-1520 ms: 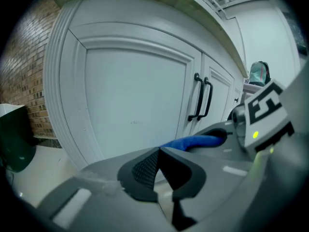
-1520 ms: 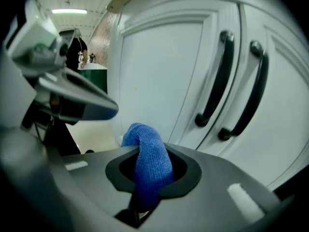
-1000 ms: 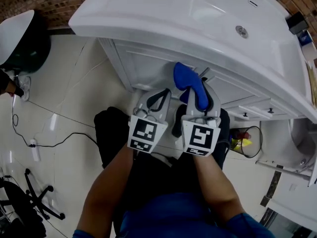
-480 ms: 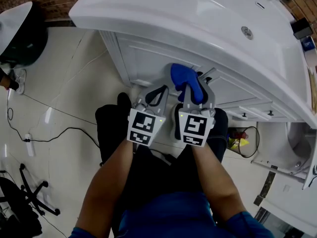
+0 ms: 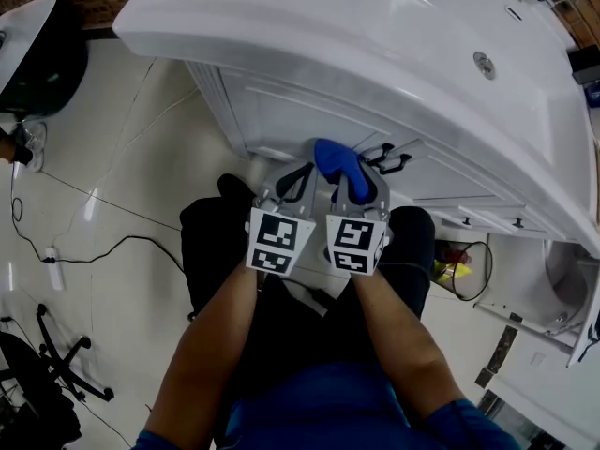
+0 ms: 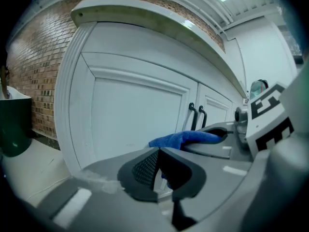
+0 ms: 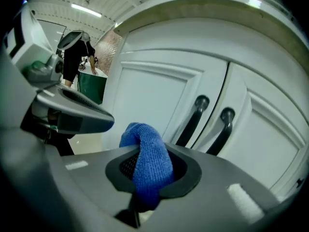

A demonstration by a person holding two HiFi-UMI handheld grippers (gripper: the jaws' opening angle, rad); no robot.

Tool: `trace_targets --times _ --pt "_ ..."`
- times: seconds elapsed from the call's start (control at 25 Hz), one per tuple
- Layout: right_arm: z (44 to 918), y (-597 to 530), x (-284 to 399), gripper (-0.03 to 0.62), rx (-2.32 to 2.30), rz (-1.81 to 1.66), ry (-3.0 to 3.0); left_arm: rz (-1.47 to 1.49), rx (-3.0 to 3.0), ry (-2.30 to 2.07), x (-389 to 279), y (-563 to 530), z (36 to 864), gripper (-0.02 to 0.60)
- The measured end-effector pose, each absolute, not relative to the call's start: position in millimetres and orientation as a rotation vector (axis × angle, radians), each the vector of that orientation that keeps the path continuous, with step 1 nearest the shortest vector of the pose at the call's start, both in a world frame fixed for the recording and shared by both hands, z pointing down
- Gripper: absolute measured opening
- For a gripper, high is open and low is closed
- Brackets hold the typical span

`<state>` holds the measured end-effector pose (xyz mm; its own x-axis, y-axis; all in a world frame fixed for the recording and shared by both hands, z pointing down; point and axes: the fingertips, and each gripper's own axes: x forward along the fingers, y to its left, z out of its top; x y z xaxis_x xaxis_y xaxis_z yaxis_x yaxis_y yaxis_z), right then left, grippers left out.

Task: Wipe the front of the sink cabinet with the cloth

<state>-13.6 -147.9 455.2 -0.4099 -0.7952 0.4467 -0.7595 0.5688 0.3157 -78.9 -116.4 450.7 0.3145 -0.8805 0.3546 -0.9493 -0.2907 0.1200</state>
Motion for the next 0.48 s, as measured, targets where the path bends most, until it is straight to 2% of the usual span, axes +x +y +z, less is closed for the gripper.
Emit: trace_targets --times 0.48 --pt "572 -154 18 0.057 1.15 0.146 -2.049 0.483 2.216 -1.569 -72 -127 492 0.006"
